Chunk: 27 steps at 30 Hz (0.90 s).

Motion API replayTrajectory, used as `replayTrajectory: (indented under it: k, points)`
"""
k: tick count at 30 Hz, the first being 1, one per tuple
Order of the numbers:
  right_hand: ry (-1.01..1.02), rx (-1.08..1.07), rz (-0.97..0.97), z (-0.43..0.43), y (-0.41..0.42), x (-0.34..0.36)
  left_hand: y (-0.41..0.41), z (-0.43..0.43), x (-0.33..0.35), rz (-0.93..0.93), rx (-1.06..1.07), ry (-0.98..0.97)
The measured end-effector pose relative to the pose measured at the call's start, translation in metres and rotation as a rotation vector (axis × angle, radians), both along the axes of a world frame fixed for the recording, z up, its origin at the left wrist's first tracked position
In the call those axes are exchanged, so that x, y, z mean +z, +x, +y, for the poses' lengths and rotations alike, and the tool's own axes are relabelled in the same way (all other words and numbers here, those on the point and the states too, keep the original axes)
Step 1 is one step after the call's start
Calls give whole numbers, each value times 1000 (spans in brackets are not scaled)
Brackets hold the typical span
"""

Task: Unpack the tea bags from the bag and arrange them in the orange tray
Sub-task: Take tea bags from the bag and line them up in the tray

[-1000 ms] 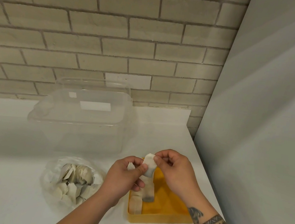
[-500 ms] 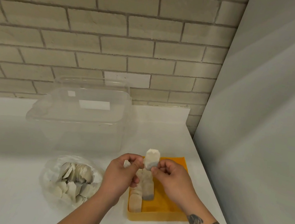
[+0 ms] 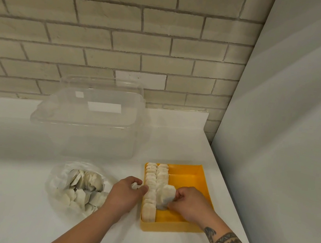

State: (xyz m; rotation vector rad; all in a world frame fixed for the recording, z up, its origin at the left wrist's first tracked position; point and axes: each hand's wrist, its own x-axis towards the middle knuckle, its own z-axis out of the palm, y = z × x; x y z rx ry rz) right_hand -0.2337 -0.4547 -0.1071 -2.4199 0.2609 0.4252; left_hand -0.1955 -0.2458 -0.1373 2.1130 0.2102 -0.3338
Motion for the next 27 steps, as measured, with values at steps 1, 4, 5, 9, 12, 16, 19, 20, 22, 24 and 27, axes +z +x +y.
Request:
replayTrajectory:
  k: [1,4,5,9,12,16,19,20,22,24,27]
  points:
    - [-27,24,34,2,1,0,0,0,0,0,-7,-1]
    - [-77,60,130,8,4,-3,-1,0,0,1,-12,1]
    - [-96,60,144,9,6,-5,-1,0,0,2,-12,3]
    - [-128,13,150,14,9,-13,0,1,0,7,-19,-6]
    - [-146,-36,140,14,11,-15,0,0,1,14,-25,-9]
    - [-165,-33,122,19,12,-19,0,1,1,9,-20,-2]
    - [-173,-34,113,22,14,-21,1,0,1,12,-18,-14]
    - [-176,-34,110,22,14,-21,2,0,1,15,-18,-15]
    - [-182,-28,106,21,15,-22,2,0,2,16,-18,-11]
    - [-181,-26,105,21,14,-22,2,1,2,11,-12,-6]
    - [-180,-31,102,18,14,-20,0,3,5,-27,8,-3]
